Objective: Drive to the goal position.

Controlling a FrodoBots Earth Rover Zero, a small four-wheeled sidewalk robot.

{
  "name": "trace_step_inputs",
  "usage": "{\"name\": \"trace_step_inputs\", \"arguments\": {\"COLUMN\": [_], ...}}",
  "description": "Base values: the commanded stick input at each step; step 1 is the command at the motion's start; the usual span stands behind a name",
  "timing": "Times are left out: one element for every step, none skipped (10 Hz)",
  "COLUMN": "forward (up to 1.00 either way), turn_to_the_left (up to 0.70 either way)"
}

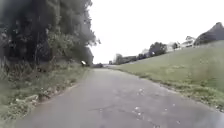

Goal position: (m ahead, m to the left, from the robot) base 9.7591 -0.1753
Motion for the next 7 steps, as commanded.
{"name": "trace_step_inputs", "arguments": {"forward": [1.0, 1.0, 1.0, 1.0, 1.0, 1.0, 1.0], "turn_to_the_left": [0.23, 0.0, 0.0, 0.0, 0.0, 0.0, 0.0]}}
